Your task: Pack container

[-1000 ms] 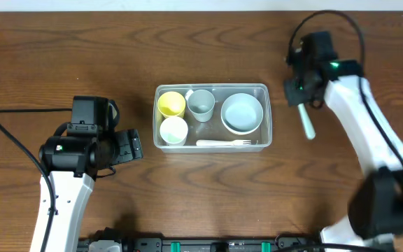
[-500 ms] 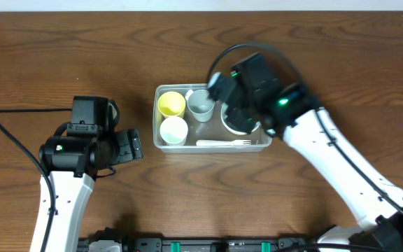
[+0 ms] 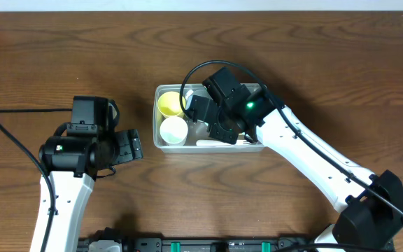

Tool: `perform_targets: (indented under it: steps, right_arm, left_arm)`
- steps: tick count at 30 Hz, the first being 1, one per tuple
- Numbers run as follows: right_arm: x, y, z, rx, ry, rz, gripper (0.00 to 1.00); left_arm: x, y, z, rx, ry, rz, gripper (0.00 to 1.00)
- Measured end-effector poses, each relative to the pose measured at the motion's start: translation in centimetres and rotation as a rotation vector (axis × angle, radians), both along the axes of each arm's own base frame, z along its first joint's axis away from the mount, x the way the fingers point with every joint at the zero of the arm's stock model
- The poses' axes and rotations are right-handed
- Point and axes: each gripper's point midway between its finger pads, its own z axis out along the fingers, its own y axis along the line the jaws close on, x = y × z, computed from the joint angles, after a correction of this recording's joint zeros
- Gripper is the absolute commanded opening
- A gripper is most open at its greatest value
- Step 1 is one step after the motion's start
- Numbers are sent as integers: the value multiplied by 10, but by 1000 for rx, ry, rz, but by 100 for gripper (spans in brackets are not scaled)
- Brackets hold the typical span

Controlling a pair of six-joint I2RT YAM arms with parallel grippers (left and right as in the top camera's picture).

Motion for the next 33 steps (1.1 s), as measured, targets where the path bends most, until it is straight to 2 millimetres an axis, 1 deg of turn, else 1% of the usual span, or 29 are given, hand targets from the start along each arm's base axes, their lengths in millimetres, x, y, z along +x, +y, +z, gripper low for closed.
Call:
perform_targets:
  steps: [1, 3, 9, 12, 17, 19, 20, 22, 24, 25, 26, 27, 28, 29, 30, 31, 33]
  right_arm:
    - [0, 0, 0, -1, 2, 0, 38]
    - [-2, -1, -1, -5, 8, -2, 41]
    - [-3, -2, -1, -5, 15, -12, 41]
    - [0, 0, 0, 16, 13, -50, 40]
    - [10, 5, 5, 81, 15, -170, 40]
    - [20, 3, 9, 126, 15, -267, 40]
    - [26, -1, 12, 147, 16, -329, 41]
    - [41, -18, 18, 178, 10, -461, 41]
    - [57, -43, 26, 213, 2, -613, 43]
    - [63, -56, 30, 230, -3, -678, 45]
    - [72, -74, 36, 255, -10, -768, 57]
    - [77, -86, 40, 274, -15, -832, 75]
    - [85, -105, 46, 299, -24, -914, 90]
    - [90, -122, 51, 318, -33, -983, 99]
    - [94, -135, 55, 332, -42, -1036, 99]
    - [98, -152, 59, 352, -48, -1103, 99]
    - [102, -176, 63, 374, -59, -1192, 99]
  left_arm:
    - [0, 0, 0, 0, 0, 0, 88]
    - [0, 0, 0, 0, 0, 0, 88]
    - [0, 0, 0, 0, 0, 0, 88]
    - [0, 0, 0, 0, 0, 0, 88]
    - [0, 0, 0, 0, 0, 0, 88]
    - [1, 0, 0, 0, -2, 0, 88]
    - [1, 0, 0, 0, -6, 0, 88]
    - [6, 0, 2, 0, -24, -4, 88]
    - [12, -1, 4, 2, -52, -15, 88]
    - [15, -2, 6, 7, -67, -32, 88]
    - [18, -3, 7, 9, -81, -43, 88]
    - [22, -5, 9, 15, -102, -68, 89]
    - [26, -9, 11, 17, -121, -90, 91]
    - [32, -14, 15, 22, -151, -123, 97]
    - [36, -18, 18, 25, -168, -146, 100]
    - [39, -22, 20, 32, -183, -175, 98]
    - [49, -30, 26, 44, -211, -222, 98]
